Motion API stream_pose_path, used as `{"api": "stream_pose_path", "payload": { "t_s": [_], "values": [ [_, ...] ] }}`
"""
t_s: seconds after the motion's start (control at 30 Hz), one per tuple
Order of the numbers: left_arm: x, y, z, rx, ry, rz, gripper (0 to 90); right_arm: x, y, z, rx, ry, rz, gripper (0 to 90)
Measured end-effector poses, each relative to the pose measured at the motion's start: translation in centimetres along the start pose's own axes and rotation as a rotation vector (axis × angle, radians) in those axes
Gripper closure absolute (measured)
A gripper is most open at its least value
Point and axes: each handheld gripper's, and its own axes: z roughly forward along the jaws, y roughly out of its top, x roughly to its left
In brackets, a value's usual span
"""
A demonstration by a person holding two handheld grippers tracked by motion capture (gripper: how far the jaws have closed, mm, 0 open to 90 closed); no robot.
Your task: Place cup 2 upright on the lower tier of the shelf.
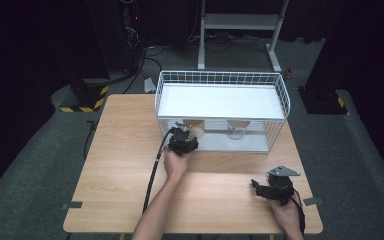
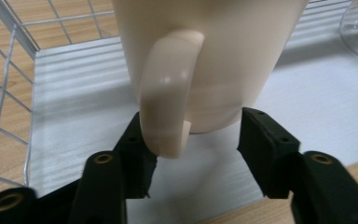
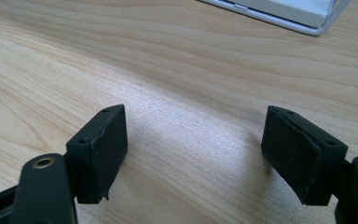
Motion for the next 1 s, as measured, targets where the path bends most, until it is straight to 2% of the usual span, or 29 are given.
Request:
{"api": "stream_pose_path", "payload": {
  "t_s": [0.1, 0.23, 0.33, 0.53, 0.77, 1.0],
  "values": [
    [0.0, -0.1, -0.5, -0.006, -0.029, -0.017, 32.6, 0.0, 0.0, 0.0, 0.000, 0.000, 0.000, 22.6],
    [0.3, -0.4, -1.4, -0.011, -0.036, -0.017, 27.2, 0.0, 0.0, 0.0, 0.001, 0.000, 0.003, 22.5],
    [0.5, -0.7, -2.2, -0.018, -0.045, -0.027, 26.0, 0.0, 0.0, 0.0, 0.000, 0.000, 0.000, 22.5],
    [0.9, -1.5, -3.7, -0.039, -0.070, -0.008, 25.5, 0.0, 0.0, 0.0, 0.001, 0.000, 0.003, 22.5],
    [1.3, -2.7, -5.2, -0.062, -0.096, -0.027, 25.4, 0.0, 0.0, 0.0, 0.000, 0.000, 0.000, 22.5],
    [1.5, -3.5, -6.4, -0.075, -0.107, -0.022, 25.6, 0.0, 0.0, 0.0, -0.001, 0.000, 0.000, 22.5]
  ]
}}
